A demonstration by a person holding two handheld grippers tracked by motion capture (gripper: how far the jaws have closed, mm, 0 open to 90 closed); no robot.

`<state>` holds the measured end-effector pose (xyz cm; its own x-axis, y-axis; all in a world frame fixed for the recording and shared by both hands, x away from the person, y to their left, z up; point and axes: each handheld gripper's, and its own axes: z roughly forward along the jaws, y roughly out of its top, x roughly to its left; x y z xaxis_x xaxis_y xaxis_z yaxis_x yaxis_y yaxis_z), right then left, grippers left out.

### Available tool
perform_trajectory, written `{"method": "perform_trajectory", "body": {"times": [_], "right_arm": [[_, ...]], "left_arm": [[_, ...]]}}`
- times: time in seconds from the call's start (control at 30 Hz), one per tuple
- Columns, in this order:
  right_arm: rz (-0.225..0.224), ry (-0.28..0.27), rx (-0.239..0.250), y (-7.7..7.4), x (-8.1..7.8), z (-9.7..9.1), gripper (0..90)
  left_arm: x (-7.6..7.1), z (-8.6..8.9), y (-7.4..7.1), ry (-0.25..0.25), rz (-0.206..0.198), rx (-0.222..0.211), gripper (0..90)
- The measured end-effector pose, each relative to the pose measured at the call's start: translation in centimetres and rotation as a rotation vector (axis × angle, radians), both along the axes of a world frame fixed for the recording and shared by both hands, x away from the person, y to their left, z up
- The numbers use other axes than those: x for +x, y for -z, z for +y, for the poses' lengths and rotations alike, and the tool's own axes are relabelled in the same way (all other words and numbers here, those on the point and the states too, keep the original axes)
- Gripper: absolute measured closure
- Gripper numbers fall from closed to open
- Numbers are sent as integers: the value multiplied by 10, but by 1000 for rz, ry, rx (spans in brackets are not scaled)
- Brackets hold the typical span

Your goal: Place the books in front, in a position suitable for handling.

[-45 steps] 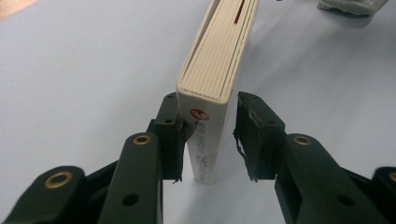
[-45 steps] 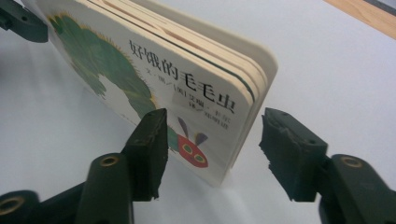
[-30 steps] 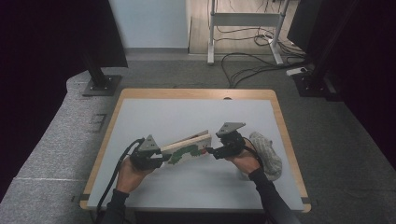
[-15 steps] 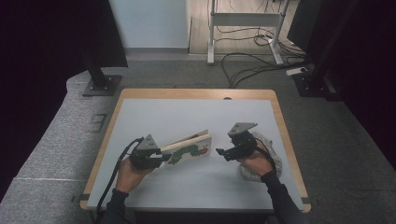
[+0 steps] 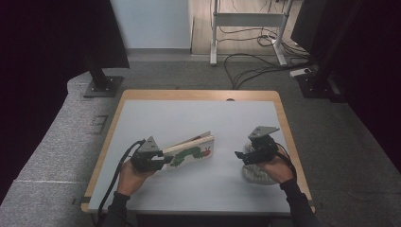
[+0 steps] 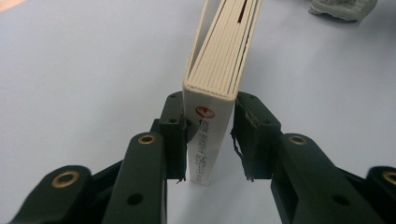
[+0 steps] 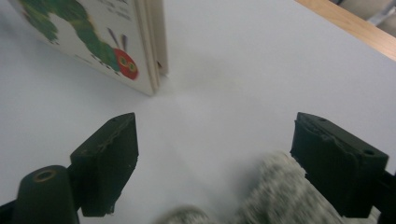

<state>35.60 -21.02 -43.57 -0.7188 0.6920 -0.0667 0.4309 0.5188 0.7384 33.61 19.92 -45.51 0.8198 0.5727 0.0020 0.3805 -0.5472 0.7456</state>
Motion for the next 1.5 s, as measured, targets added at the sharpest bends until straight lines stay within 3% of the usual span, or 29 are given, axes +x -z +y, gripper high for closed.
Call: {"method": "perform_trajectory", "body": {"times": [0.4, 0.73, 0.9, 1.17, 1.37, 1.5], "right_arm": [[13, 150, -14, 14, -5, -46, 123], [88, 202, -10, 47, -1, -63, 130], [112, 230, -9, 62, 2, -67, 175], [129, 251, -12, 78, 4, -69, 358], [131, 239, -15, 77, 1, -65, 644], [139, 229, -10, 74, -1, -64, 699]], "left_arm": [[0, 0, 0, -1, -3, 1, 654], [0, 0, 1, 2, -5, 5, 655], [0, 0, 1, 3, -4, 8, 655], [0, 0, 1, 1, -6, 9, 654], [-1, 0, 2, -1, -7, 6, 655], [-1, 1, 2, 0, -8, 3, 657]]}}
